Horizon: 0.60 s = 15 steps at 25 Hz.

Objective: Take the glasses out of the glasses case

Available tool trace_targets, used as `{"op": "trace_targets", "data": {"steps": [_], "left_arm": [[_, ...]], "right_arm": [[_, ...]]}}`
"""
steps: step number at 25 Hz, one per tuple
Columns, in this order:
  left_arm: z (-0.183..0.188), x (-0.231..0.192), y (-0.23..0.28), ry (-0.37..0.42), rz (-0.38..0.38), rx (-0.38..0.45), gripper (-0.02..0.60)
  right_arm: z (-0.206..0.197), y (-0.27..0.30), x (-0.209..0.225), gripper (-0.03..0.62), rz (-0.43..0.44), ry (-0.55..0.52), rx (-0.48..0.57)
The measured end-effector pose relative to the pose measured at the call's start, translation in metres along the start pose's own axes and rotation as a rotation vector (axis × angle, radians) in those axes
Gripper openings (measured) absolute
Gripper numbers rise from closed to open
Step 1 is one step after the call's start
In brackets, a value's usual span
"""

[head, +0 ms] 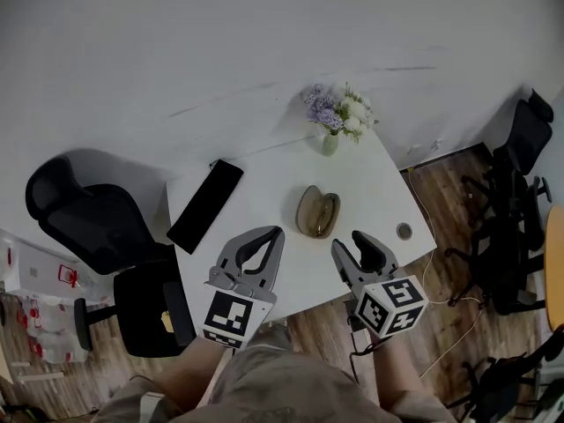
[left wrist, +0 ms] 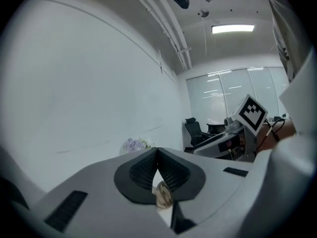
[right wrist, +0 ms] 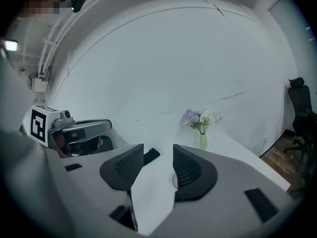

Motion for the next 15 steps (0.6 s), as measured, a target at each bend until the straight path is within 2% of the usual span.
{"op": "trace_targets", "data": {"steps": [5, 9, 12, 15], "left_arm": [[-0.033, -0.032, 0.061, -0.042, -0.074, -0.091, 0.015], [-0.066, -0.046, 0.096, -0.07, -0.104, -0.177, 0.015], [-0.088, -0.052, 0.115, -0.099, -0.118, -0.234, 0.015], [-0.105, -0.053, 0.13, -0.12, -0.117, -0.279, 0.016]], "right_arm": [[-0.015, 0.081, 0.029, 0.201, -0.083, -0.057, -0.14], [-0.046, 0.135, 0.057, 0.209, -0.146, -0.093, -0.27], [-0.066, 0.164, 0.08, 0.209, -0.159, -0.031, -0.323], [-0.085, 0.189, 0.101, 0.209, -0.126, 0.113, -0.352]]}}
Point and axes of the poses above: the fingertips, and each gripper's own axes: y forward along the fingers, x to its right, z out of its top, the point moved 2 cm from there along -y, backward along the fingers, and after that the axes turned 12 degrees about -x, right-handed, at the moved point
